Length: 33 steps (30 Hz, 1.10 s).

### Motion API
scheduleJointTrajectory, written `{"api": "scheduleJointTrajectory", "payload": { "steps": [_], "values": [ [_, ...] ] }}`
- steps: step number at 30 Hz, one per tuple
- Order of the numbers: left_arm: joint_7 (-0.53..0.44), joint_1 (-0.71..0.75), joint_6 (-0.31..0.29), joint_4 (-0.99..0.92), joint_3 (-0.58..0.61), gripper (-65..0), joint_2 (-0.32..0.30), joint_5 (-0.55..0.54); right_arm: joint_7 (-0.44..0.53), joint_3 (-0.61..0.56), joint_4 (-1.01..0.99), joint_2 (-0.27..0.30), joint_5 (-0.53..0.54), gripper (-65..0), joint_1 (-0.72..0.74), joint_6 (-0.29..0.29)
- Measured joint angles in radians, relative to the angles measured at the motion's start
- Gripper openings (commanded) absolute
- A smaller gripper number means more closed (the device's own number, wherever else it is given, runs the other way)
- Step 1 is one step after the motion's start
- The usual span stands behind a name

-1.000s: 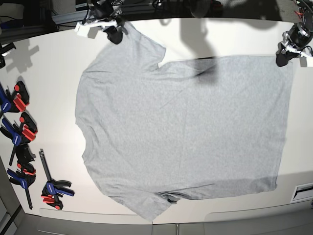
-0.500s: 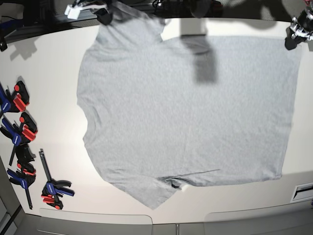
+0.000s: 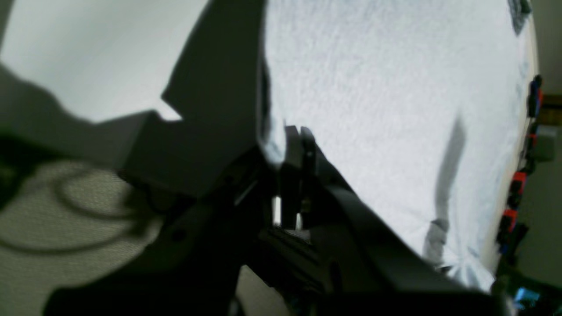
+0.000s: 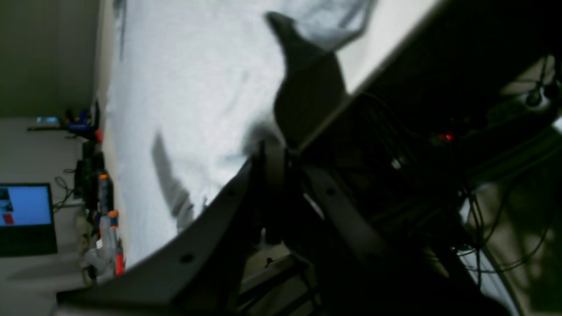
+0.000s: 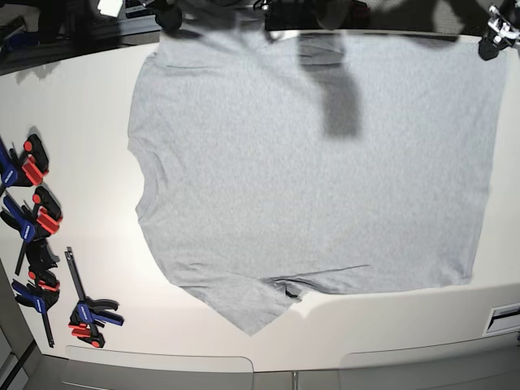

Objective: Fold the T-shirt properly
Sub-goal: 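Lift the shoulder corners and drag the shirt toward the robot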

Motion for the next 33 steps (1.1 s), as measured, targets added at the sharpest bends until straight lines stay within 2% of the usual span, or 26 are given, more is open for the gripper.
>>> {"api": "scheduleJointTrajectory", "payload": {
  "steps": [7,9,16,20,27,30,33],
  "values": [
    [0.061,0.038,-0.007,0.0,-0.086,-65.0,0.042,-0.066,-0.038,0.0,0.125,-0.003,0.046,-65.0,-0.056,0.02],
    [0.087,0.038,-0.032,0.0,-0.09,-65.0,0.04,-0.071,-0.043,0.0,0.155,-0.003,0.048,-65.0,-0.07,0.02],
    [0.091,0.04,-0.037,0.0,-0.09,-65.0,0.041,-0.071,-0.059,0.0,0.224,-0.003,0.047,-65.0,-0.124,0.02],
    [0.093,0.044,-0.041,0.025,-0.09,-65.0,0.041,-0.07,-0.06,0.0,0.259,-0.003,0.042,-65.0,-0.098,0.02],
    [0.097,-0.05,-0.048,0.066,-0.09,-65.0,0.041,-0.05,-0.058,-0.024,0.27,0.0,-0.138,-65.0,0.092,0.02],
    [0.098,-0.098,-0.048,0.066,-0.083,-65.0,0.042,-0.042,-0.058,-0.083,0.27,0.0,-0.241,-65.0,0.18,0.016],
    [0.093,-0.145,-0.048,0.066,-0.068,-65.0,0.041,-0.036,-0.047,-0.171,0.269,0.0,-0.364,-65.0,0.265,-0.014]
  ]
}}
